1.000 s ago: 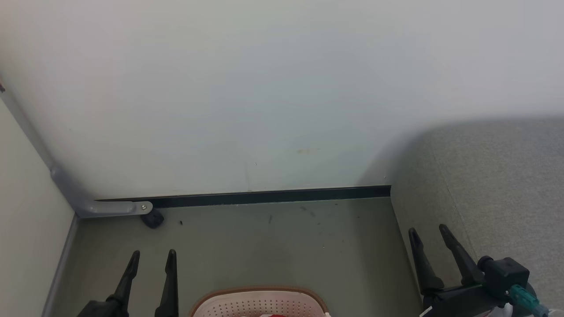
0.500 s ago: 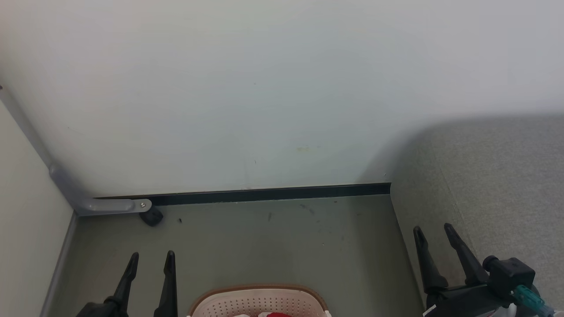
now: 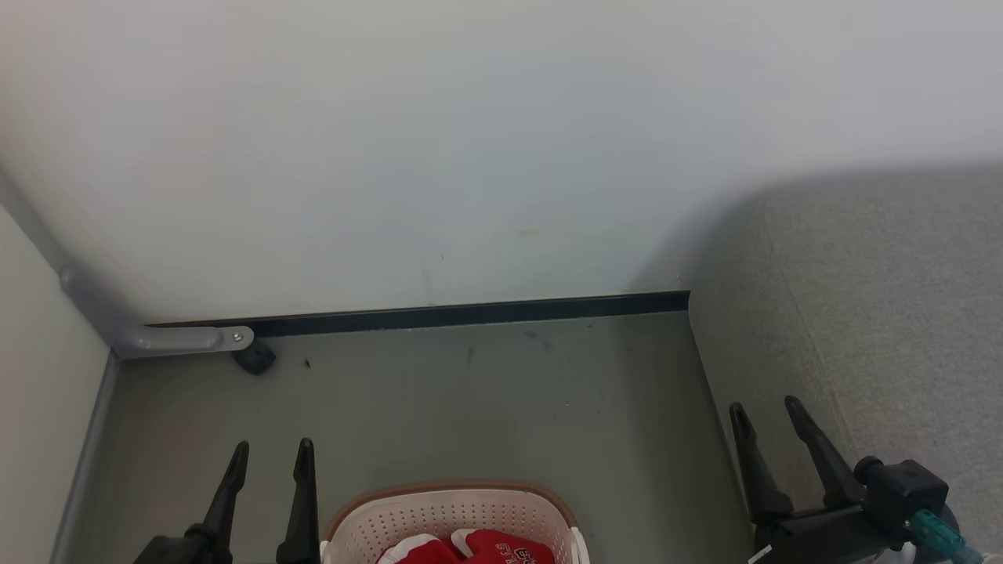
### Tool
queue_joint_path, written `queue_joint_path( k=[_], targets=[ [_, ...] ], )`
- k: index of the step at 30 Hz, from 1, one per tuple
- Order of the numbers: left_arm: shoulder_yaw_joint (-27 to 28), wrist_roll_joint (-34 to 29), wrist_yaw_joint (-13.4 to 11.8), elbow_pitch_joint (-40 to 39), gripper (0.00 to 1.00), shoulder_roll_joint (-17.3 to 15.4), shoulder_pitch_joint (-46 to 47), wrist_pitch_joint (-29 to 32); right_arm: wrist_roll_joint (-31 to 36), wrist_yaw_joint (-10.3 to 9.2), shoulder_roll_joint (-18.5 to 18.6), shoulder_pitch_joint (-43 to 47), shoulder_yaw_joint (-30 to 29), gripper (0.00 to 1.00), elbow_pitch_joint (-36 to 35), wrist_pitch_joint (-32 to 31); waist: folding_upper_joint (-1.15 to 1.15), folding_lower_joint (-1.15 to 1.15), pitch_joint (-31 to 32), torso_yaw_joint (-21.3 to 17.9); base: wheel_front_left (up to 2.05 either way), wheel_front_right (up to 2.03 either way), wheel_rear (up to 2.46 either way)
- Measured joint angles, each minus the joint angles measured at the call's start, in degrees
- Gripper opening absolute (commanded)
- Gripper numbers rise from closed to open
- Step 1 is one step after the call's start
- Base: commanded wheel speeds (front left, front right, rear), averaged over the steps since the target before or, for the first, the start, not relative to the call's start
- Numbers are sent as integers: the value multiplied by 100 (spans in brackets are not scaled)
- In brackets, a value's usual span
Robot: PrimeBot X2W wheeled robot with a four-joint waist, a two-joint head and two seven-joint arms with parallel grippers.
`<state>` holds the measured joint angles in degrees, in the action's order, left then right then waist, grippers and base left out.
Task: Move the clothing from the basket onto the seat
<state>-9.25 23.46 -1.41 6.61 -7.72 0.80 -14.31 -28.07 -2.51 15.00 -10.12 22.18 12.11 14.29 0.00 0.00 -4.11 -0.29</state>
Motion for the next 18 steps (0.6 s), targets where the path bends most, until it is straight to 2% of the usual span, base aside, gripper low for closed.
queue_joint_path(
  k=[10, 18],
  targets=[
    [-45, -36, 111, -43, 100, 65, 171, 0, 141, -9, 9, -76, -83, 100, -123, 0, 0, 0, -495, -89, 0, 0, 0],
    [-230, -29, 312, 197, 100, 73, 636, 41, 190, -57, 14, -263, -207, 100, -293, 1, 0, 1, -1037, -153, 0, 0, 0]
  ],
)
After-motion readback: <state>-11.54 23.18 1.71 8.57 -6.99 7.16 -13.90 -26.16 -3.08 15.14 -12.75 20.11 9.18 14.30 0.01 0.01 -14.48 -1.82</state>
